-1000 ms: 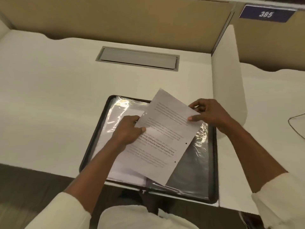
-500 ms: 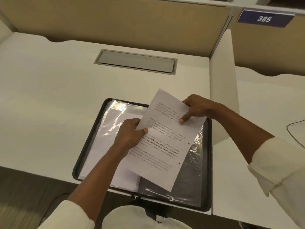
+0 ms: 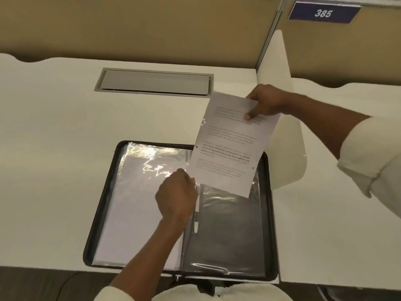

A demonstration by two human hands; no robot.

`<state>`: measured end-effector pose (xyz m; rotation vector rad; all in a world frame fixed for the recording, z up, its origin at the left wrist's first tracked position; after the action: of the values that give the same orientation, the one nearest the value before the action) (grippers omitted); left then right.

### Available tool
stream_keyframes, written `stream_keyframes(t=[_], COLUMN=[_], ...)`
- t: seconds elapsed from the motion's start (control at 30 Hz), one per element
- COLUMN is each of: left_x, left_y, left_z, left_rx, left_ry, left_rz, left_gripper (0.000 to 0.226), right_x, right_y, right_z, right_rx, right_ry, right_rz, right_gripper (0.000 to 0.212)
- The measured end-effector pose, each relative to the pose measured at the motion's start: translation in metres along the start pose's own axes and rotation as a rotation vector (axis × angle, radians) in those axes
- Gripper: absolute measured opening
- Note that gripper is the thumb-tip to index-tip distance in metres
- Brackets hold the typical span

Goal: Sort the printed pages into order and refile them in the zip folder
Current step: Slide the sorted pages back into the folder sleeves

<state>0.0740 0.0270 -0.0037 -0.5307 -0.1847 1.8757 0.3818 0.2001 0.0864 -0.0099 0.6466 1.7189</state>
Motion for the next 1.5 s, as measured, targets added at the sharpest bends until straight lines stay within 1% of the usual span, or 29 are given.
stream_keyframes(t=[0.1, 0.23, 0.4, 0.47, 0.57, 0.63, 0.7, 0.8, 0.87, 1.03, 1.13, 1.23, 1.3, 1.33, 1.37, 1.43, 1.47, 1.5], left_x=[-0.019, -0.036, -0.045, -0.046, -0.05, -0.051, -0.051, -0.052, -0.05, -0.043, -0.041, -0.046, -0.052, -0.055, -0.058, -0.059, -0.058, -0.056], left_y=[-0.022, -0.05, -0.097, -0.119, -0.146, -0.157, -0.161, -0.164, -0.166, -0.172, -0.175, -0.176, -0.172, -0.17, -0.166, -0.159, -0.158, -0.157], left_z=[-0.025, -0.066, -0.103, -0.114, -0.126, -0.133, -0.139, -0.146, -0.148, -0.145, -0.137, -0.131, -0.129, -0.128, -0.129, -0.127, -0.123, -0.12], left_rx=[0.08, 0.118, 0.146, 0.14, 0.193, 0.237, 0.246, 0.249, 0.262, 0.24, 0.175, 0.145, 0.109, 0.103, 0.117, 0.202, 0.22, 0.221], left_ry=[0.0, 0.004, -0.076, -0.069, -0.066, -0.058, -0.055, -0.071, -0.077, -0.059, -0.131, -0.131, -0.164, -0.19, -0.232, -0.294, -0.32, -0.345], left_rz=[-0.109, -0.14, -0.076, -0.03, 0.033, 0.061, 0.096, 0.114, 0.101, 0.05, 0.098, 0.17, 0.213, 0.218, 0.198, 0.13, 0.118, 0.115], left_gripper=[0.027, 0.037, 0.058, 0.072, 0.094, 0.098, 0.095, 0.079, 0.068, 0.056, 0.062, 0.077, 0.079, 0.075, 0.064, 0.031, 0.027, 0.029], right_x=[0.013, 0.023, 0.031, 0.034, 0.044, 0.052, 0.061, 0.074, 0.083, 0.099, 0.106, 0.115, 0.12, 0.124, 0.127, 0.131, 0.132, 0.135], right_y=[-0.012, -0.023, -0.043, -0.052, -0.061, -0.067, -0.07, -0.073, -0.073, -0.077, -0.078, -0.08, -0.081, -0.082, -0.083, -0.084, -0.084, -0.084], right_z=[0.019, 0.036, 0.057, 0.068, 0.084, 0.096, 0.105, 0.113, 0.116, 0.113, 0.108, 0.107, 0.109, 0.11, 0.11, 0.112, 0.113, 0.113], right_rx=[-0.038, -0.097, -0.114, -0.118, -0.152, -0.159, -0.176, -0.192, -0.215, -0.18, -0.136, -0.098, -0.087, -0.079, -0.072, -0.059, -0.057, -0.057], right_ry=[-0.027, -0.043, -0.09, -0.116, -0.141, -0.146, -0.124, -0.031, 0.021, 0.049, 0.087, 0.101, 0.111, 0.114, 0.122, 0.142, 0.158, 0.179], right_rz=[0.01, 0.072, 0.142, 0.145, 0.153, 0.171, 0.181, 0.179, 0.183, 0.185, 0.182, 0.196, 0.211, 0.211, 0.207, 0.184, 0.171, 0.16], right_gripper=[0.045, 0.042, 0.038, 0.038, 0.04, 0.04, 0.039, 0.035, 0.033, 0.03, 0.029, 0.032, 0.034, 0.034, 0.035, 0.037, 0.039, 0.041])
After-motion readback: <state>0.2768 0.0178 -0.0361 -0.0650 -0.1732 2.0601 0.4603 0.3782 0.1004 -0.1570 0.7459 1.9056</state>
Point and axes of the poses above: each hand's wrist, its own x-axis towards the middle knuckle, its own z-axis out of the back of the hand, y = z × x, the point moved 1 cm from there along x, towards the middle knuckle, and after that the axes turned 12 degrees about z, right-handed, at the moved point
